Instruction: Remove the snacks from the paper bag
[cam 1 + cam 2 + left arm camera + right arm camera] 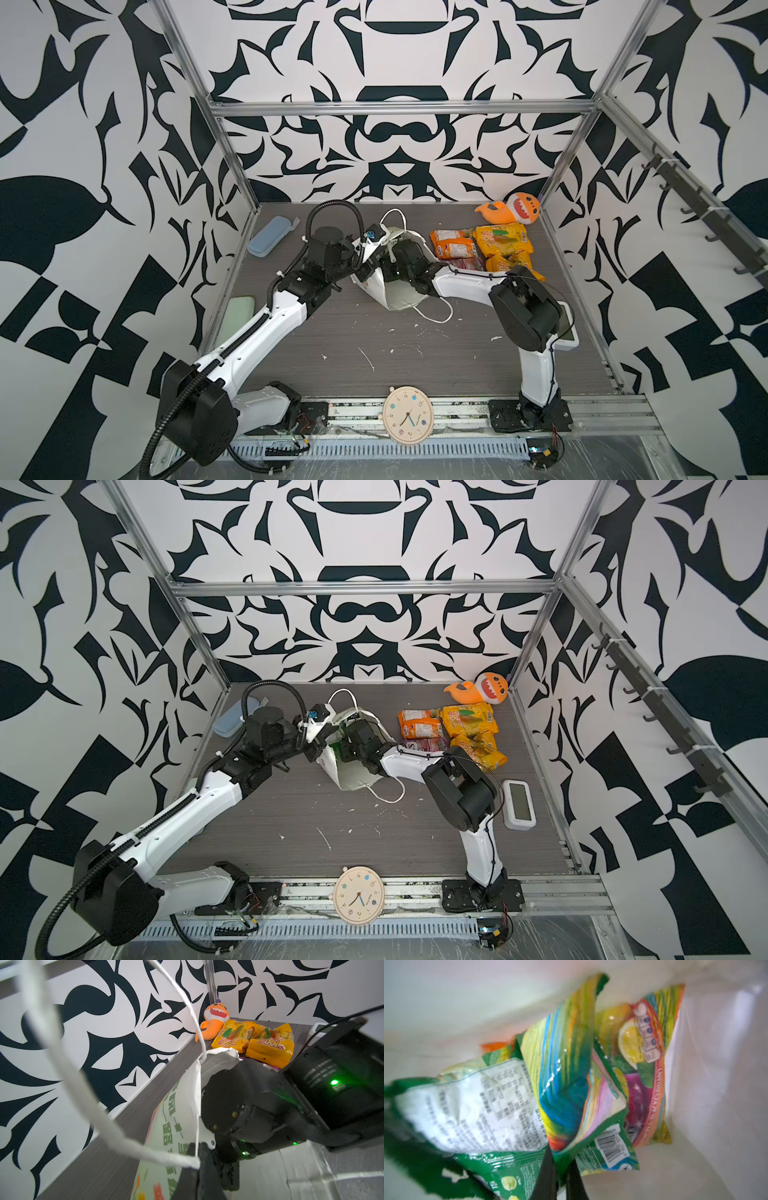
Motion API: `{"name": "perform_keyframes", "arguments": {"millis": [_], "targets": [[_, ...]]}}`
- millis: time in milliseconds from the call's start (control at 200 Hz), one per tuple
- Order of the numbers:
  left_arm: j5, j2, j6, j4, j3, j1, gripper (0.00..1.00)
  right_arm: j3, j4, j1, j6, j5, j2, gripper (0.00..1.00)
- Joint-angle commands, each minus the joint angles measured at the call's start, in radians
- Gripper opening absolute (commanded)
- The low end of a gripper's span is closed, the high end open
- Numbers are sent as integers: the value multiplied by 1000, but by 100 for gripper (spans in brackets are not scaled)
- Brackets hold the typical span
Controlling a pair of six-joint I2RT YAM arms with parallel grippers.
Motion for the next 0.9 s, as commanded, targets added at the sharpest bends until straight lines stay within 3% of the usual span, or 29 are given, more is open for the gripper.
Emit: {"name": "perform_keyframes", "arguments": {"millis": [0, 465, 665, 770, 895], "targets": [[18, -20, 9, 12, -23, -6, 0, -24, 113, 15, -43, -25, -117, 0], [-3, -13, 21, -2, -10, -6, 0, -191, 117, 19, -80, -31, -376, 0], [-5, 11, 15, 0, 3, -7, 0, -206, 58, 20, -91, -20, -418, 0], [1, 20, 13, 12, 4, -6, 0, -178, 18, 19, -118, -49, -360, 35], [6, 28, 11, 8, 15, -7, 0, -180, 35, 20, -91, -43, -305, 49]]}}
